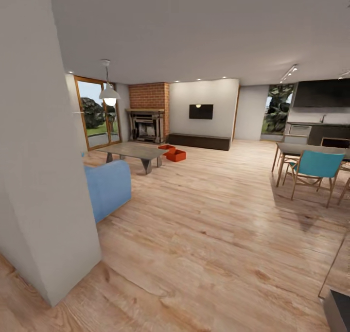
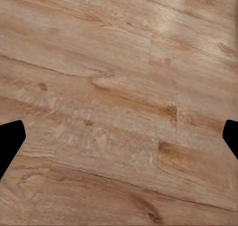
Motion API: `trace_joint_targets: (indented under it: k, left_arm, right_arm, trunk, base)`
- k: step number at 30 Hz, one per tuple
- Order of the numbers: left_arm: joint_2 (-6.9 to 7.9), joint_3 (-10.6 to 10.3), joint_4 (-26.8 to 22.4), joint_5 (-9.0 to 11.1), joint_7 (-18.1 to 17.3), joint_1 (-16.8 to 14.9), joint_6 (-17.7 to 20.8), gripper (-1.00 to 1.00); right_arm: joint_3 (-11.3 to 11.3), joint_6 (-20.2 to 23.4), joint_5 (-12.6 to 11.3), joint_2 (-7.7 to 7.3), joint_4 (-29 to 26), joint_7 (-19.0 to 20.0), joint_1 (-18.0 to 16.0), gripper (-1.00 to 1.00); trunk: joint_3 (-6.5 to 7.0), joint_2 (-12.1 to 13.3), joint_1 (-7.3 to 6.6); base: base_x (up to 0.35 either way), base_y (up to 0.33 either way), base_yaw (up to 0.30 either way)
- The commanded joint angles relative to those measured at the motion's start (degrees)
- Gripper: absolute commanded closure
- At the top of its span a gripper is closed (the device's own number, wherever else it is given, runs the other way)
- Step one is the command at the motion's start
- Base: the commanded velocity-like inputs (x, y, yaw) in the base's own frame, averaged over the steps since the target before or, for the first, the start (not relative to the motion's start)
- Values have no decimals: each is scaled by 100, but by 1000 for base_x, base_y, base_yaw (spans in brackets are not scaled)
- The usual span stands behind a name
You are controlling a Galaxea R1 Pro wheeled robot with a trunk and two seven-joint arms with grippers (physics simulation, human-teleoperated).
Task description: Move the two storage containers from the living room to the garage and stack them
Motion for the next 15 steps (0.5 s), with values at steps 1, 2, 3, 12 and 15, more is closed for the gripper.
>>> trace_joint_targets:
  k: [1,2,3,12,15]
  left_arm:
    - [1,18,5,52,-58,-3,16,-100]
    - [1,18,5,52,-58,-1,16,-100]
    - [1,18,5,52,-58,-2,15,-100]
    - [1,18,5,52,-58,-3,14,-100]
    - [1,18,5,52,-58,-3,14,-100]
  right_arm:
    - [-5,-2,-2,-2,0,17,-4,-100]
    - [-5,-2,-2,-1,0,17,-4,-100]
    - [-5,-2,-2,0,0,17,-4,-100]
    - [-5,-2,-2,1,0,17,-4,-100]
    - [-5,-2,-2,0,0,17,-4,-100]
  trunk:
    - [0,-3,4]
    - [6,-3,4]
    - [12,-3,4]
    - [66,-3,4]
    - [84,-3,4]
  base:
    - [347,0,-206]
    - [347,0,-206]
    - [347,0,-206]
    - [347,0,-206]
    - [347,0,-206]
